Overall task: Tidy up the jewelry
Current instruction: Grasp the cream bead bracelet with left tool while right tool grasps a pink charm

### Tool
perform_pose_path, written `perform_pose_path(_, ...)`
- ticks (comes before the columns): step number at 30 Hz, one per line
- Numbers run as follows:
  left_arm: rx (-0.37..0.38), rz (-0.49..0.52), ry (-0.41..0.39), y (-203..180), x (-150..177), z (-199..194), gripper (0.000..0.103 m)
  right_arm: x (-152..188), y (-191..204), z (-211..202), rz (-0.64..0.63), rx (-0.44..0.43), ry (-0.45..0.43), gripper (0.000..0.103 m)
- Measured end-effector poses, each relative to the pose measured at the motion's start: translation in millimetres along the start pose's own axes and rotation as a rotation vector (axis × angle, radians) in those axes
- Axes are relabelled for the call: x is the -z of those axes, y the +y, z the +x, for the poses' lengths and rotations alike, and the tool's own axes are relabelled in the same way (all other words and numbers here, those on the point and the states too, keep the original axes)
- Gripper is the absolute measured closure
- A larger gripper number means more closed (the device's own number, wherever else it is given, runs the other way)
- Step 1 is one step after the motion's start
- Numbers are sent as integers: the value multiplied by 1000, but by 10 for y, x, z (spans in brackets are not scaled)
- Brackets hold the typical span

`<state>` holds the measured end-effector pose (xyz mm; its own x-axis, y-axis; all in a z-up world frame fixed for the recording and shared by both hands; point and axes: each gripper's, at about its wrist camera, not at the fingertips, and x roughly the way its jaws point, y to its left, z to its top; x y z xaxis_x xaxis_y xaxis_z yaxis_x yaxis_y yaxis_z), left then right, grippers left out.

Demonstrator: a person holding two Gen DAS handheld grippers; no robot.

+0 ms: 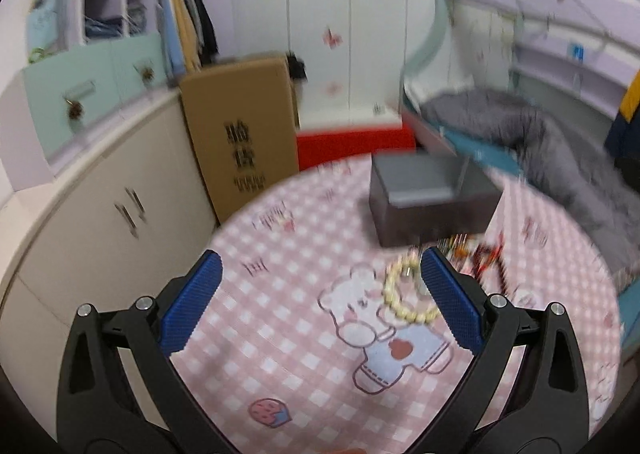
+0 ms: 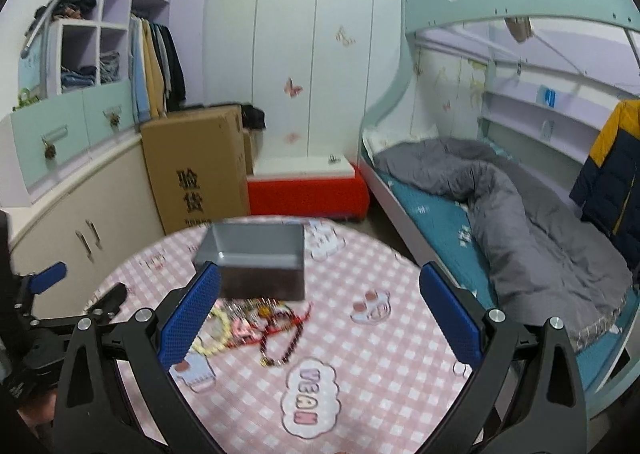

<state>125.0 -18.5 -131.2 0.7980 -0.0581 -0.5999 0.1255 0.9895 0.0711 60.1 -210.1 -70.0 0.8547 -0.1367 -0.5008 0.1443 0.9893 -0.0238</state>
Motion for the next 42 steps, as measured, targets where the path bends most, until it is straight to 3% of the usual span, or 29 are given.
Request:
perform_pose_path(5,-4,66,147,-148,141,525,6,168,-46,163,1,-1,66,7)
perform_pose_path(13,17,96,237,-298,217,887,6,433,-79,434,-19,-16,177,7)
perform_pose_path(15,60,82,256,-299,244,945,17,484,-85,479,-24,-27,198,7)
perform_pose_path(16,84,71,252,-285,241,933,32,509,-89,505,-27,-37,210,7)
perform_pose_path(17,121,62,250,-275,240,926,54,534,-95,544,-27,-50,224,7)
perform_pose_path(18,158,62,241,-282,240,906,66,548,-95,572,-25,-59,233,7)
perform_pose_path(19,173,84,234,-314,244,874,85,576,-99,616,-20,-79,248,7)
perform_pose_path(20,194,101,231,-339,254,849,93,601,-102,662,-13,-102,265,7)
perform_pose_path(25,262,67,225,-281,306,750,94,718,7,875,-40,-157,344,7)
perform_pose_path(31,263,16,193,-117,372,590,94,639,217,932,-64,-243,331,16)
perform_pose_path(36,252,-16,179,33,399,530,94,528,475,1089,-74,-361,337,50)
perform_pose_path(42,258,-24,176,85,435,505,94,510,623,1350,-48,-370,365,74)
